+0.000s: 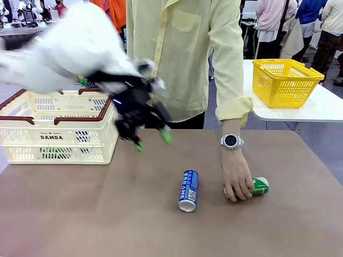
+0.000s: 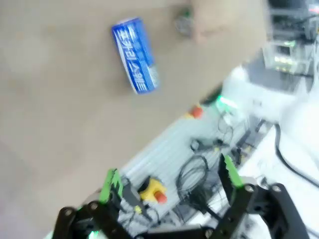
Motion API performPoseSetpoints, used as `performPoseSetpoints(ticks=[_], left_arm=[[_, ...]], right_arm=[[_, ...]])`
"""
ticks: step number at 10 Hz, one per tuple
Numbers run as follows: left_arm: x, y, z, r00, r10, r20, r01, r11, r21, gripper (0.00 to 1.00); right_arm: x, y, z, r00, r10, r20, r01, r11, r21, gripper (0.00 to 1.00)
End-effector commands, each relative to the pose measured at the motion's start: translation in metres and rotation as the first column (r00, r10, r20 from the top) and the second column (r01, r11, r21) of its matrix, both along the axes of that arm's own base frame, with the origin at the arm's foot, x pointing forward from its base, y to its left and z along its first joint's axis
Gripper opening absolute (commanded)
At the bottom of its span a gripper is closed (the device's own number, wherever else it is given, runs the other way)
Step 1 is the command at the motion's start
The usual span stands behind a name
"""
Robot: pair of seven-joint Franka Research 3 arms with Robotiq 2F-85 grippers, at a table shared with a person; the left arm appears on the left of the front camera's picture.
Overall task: Place the drinks into the Shopping basket.
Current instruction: Pick up one drink and place it into the Shopping basket.
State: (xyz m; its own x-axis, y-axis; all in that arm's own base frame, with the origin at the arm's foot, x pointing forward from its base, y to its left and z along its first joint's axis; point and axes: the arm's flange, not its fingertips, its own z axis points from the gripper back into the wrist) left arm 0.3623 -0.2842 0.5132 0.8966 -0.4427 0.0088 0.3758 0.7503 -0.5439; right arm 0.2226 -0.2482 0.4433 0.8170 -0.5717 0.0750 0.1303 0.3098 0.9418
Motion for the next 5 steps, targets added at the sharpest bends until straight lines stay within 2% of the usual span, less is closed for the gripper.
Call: performPoseSetpoints(ticks=[1,2,3,5], left_arm=[[-0.067,0.149,0.073,0.997,-0.076,-0.027,0.071,0.987,-0.147,1.00],[-0.095,0.191,0.085,0.994,-0.106,0.003,0.104,0.966,-0.235,1.00],[-0.119,0.219,0.084,0.989,-0.138,0.048,0.146,0.943,-0.298,1.00],[-0.152,0.257,0.065,0.984,-0.141,0.105,0.170,0.914,-0.368,1.00]], right_arm=[[-0.001,-0.001,0.001,1.000,0.008,0.026,-0.008,1.000,-0.001,1.00],[-0.001,-0.001,0.001,1.000,0.008,0.026,-0.008,1.000,-0.001,1.00],[-0.001,-0.001,0.001,1.000,0.008,0.026,-0.008,1.000,-0.001,1.00],[-0.001,-0.001,0.001,1.000,0.008,0.026,-0.008,1.000,-0.001,1.00]])
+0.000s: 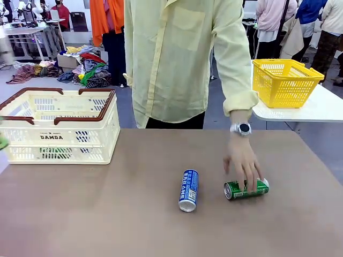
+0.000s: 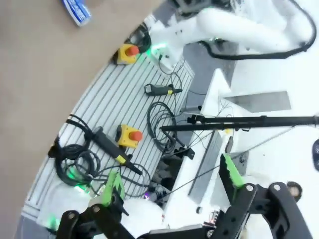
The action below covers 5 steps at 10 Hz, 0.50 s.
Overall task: Place the drinks into the Shopping basket.
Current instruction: Pick up one drink and place it into the Shopping basket.
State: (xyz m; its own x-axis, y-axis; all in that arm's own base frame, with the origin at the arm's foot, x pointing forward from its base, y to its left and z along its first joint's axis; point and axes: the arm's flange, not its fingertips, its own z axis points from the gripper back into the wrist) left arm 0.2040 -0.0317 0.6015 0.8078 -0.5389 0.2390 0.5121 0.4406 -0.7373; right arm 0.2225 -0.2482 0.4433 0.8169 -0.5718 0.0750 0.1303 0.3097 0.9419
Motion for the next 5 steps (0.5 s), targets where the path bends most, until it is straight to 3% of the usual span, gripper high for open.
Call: performPoseSetpoints(ticks=[1,3,5], left_arm=[[-0.003,0.019,-0.029,0.999,0.004,0.032,-0.002,0.998,-0.066,1.00],[0.007,0.012,-0.031,1.000,0.004,0.018,-0.003,0.997,-0.073,1.00],[0.044,-0.030,-0.030,0.999,-0.014,-0.047,0.015,1.000,0.019,1.00]], right_arm=[[-0.001,-0.001,0.001,1.000,0.008,0.026,-0.008,1.000,-0.001,1.00],[-0.001,-0.001,0.001,1.000,0.008,0.026,-0.008,1.000,-0.001,1.00],[-0.001,-0.001,0.001,1.000,0.008,0.026,-0.008,1.000,-0.001,1.00]])
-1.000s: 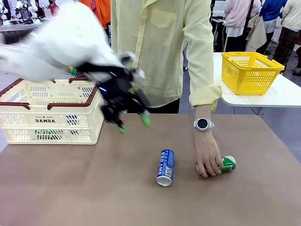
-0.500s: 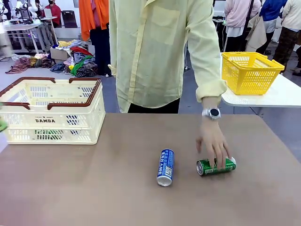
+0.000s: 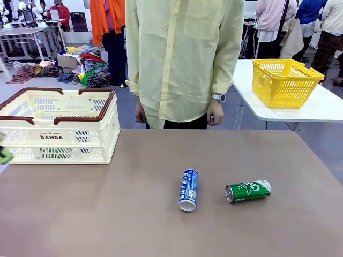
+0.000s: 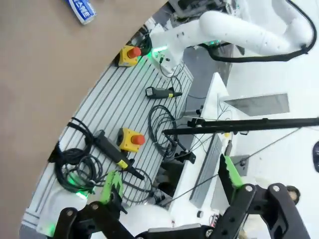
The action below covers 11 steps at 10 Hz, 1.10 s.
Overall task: Place the drinks into the Shopping basket.
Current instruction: Pick up one drink and place it into the Shopping basket.
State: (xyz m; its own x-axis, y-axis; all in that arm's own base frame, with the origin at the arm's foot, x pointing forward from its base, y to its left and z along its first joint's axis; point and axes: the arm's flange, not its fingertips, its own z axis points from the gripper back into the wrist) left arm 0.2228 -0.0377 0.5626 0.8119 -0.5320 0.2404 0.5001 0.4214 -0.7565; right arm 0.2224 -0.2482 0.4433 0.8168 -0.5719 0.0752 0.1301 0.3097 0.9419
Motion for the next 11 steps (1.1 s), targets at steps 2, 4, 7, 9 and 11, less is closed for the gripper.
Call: performPoseSetpoints(ticks=[2,4,7,9,11], left_arm=[[0.078,-0.099,0.008,0.993,0.073,-0.095,-0.051,0.973,0.224,1.00],[0.115,-0.190,-0.013,0.989,0.103,-0.104,-0.055,0.920,0.388,1.00],[0.137,-0.297,-0.072,0.970,0.239,0.052,-0.226,0.798,0.559,1.00],[0.147,-0.339,-0.117,0.966,0.246,0.083,-0.245,0.758,0.604,1.00],[0.165,-0.369,-0.160,0.954,0.259,0.151,-0.295,0.725,0.622,1.00]], right_arm=[[-0.001,-0.001,0.000,1.000,0.008,0.026,-0.008,1.000,-0.001,1.00],[-0.001,-0.001,0.000,1.000,0.008,0.026,-0.008,1.000,-0.001,1.00],[-0.001,-0.001,0.000,1.000,0.008,0.026,-0.008,1.000,-0.001,1.00],[-0.001,-0.001,0.000,1.000,0.008,0.026,-0.008,1.000,-0.001,1.00],[-0.001,-0.001,0.000,1.000,0.008,0.026,-0.008,1.000,-0.001,1.00]])
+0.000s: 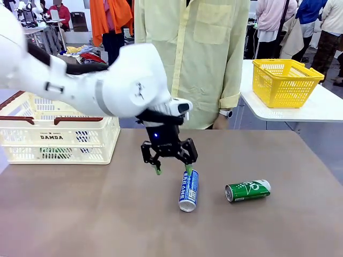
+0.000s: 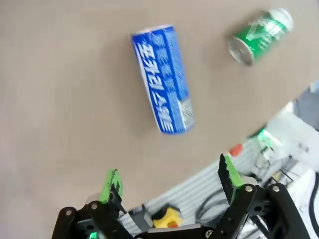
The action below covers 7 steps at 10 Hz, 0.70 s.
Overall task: Place the drinks into the Shopping basket.
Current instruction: Pick up one drink and place it into the Shopping basket.
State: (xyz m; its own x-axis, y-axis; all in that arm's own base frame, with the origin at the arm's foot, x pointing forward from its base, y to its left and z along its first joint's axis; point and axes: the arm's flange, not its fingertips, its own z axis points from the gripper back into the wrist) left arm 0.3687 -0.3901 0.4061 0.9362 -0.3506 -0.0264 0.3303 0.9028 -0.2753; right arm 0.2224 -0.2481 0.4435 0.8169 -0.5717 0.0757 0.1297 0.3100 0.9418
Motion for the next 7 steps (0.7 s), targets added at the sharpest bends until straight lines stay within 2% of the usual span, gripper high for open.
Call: performPoseSetpoints(ticks=[1,4,7], left_arm=[[0.027,-0.029,-0.021,0.999,0.038,0.032,-0.040,0.998,0.053,1.00],[0.044,-0.046,-0.057,0.998,0.067,-0.003,-0.067,0.996,0.058,1.00],[0.044,-0.054,-0.080,0.998,0.054,-0.030,-0.051,0.995,0.087,1.00]], right_arm=[[-0.001,-0.001,0.000,1.000,0.008,0.025,-0.008,1.000,-0.001,1.00],[-0.001,-0.001,0.000,1.000,0.008,0.025,-0.008,1.000,-0.001,1.00],[-0.001,-0.001,0.000,1.000,0.008,0.025,-0.008,1.000,-0.001,1.00]])
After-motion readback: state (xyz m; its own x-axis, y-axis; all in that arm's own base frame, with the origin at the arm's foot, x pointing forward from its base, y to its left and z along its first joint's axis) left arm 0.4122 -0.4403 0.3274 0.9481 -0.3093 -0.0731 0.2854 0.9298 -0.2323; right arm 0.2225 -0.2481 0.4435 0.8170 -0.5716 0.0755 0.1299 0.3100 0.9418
